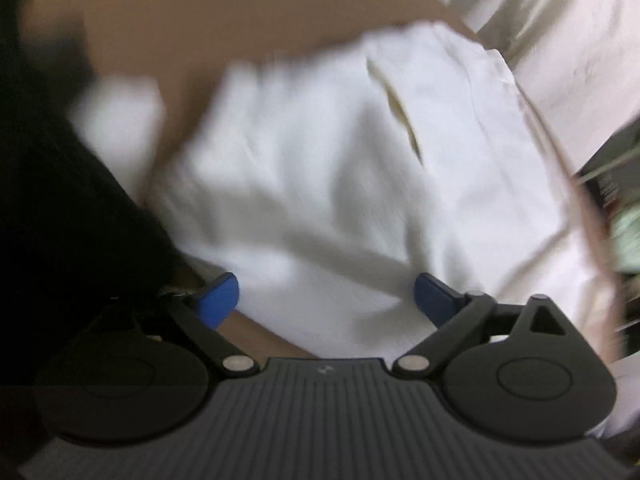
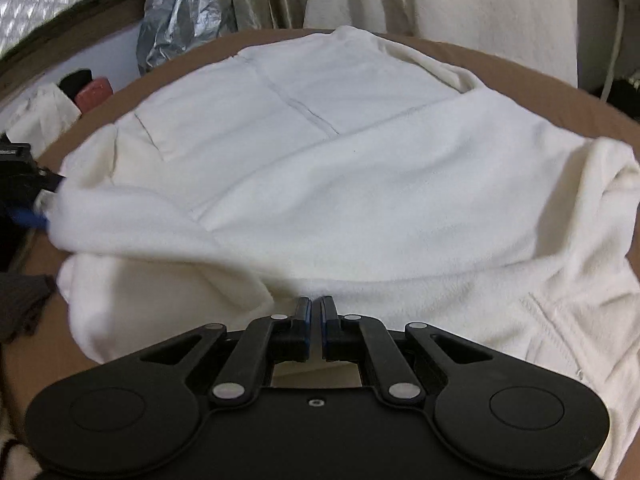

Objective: Fold clothes

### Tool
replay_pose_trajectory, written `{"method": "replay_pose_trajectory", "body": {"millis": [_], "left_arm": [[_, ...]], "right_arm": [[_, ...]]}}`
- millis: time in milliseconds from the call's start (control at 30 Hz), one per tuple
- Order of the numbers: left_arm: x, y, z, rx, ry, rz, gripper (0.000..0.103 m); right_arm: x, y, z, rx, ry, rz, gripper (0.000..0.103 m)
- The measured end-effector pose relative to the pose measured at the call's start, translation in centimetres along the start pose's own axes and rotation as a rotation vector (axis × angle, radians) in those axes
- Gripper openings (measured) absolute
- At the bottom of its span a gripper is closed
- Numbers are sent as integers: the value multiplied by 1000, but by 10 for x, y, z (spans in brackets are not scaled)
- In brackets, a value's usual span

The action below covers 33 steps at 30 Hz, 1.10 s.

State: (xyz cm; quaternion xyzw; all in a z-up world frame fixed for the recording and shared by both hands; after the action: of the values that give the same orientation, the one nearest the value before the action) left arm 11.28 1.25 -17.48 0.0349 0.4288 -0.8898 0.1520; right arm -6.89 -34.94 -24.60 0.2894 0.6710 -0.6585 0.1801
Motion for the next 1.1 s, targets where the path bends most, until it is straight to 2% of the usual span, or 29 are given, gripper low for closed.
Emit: {"method": "replay_pose_trajectory", "body": {"millis": [33, 67, 100, 133, 167, 200, 233, 267, 367, 467, 567, 633, 733, 800, 900, 1100], "left_arm": [[1, 5, 0, 21, -27, -3, 84], [0, 4, 5, 10, -6, 23, 70], [0, 3, 10, -1, 15, 49, 30], [0, 3, 16, -12, 36, 75, 15], [-1, 2, 21, -23, 58, 101, 15], [-2, -1, 27, -18, 79, 129, 14], [-3, -5, 34, -9, 109, 160, 14], [-5, -9, 43, -9, 145, 193, 14], [-7, -22, 72, -10, 275, 261, 14], [-19, -21, 96, 9, 386, 248, 14], [-41, -7, 108, 45, 394, 204, 15], [-48, -2, 110, 67, 408, 225, 15], [-50, 2, 105, 112, 426, 256, 16], [-50, 4, 97, 152, 420, 243, 16], [-49, -1, 84, 183, 433, 234, 16], [-49, -17, 74, 232, 497, 266, 15]], "right_arm": [[-1, -5, 1, -1, 7, 10, 5], [-2, -12, 2, -6, 14, 30, 8], [-6, -25, -1, -21, 18, 78, 13], [-8, -38, -5, -41, 15, 129, 15], [-8, -53, -14, -74, -7, 192, 15], [-8, -67, -24, -109, -28, 243, 26], [-7, -74, -33, -150, -48, 263, 40], [-5, -81, -43, -190, -68, 282, 62], [3, -85, -72, -275, -136, 291, 62], [12, -77, -109, -278, -293, 259, 62], [22, -74, -151, -300, -498, 246, 60], [28, -67, -178, -298, -620, 244, 60], [30, -47, -208, -259, -749, 235, 60], [28, -31, -222, -212, -813, 232, 59], [16, -13, -233, -73, -858, 271, 59], [-23, -25, -207, 50, -656, 331, 62]]}}
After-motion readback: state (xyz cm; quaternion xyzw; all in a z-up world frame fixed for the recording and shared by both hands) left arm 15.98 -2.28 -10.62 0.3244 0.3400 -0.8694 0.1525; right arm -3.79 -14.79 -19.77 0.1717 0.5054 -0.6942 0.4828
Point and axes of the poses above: each gripper's, at about its wrist camera, not at the fingertips, and y roughly the way its jaws point, z to its right, x to its underside, the point moved 3 cm from there along y, roughly the way its jaws point, and after that the axes turned 5 degrees about x, right-handed, at the moved point
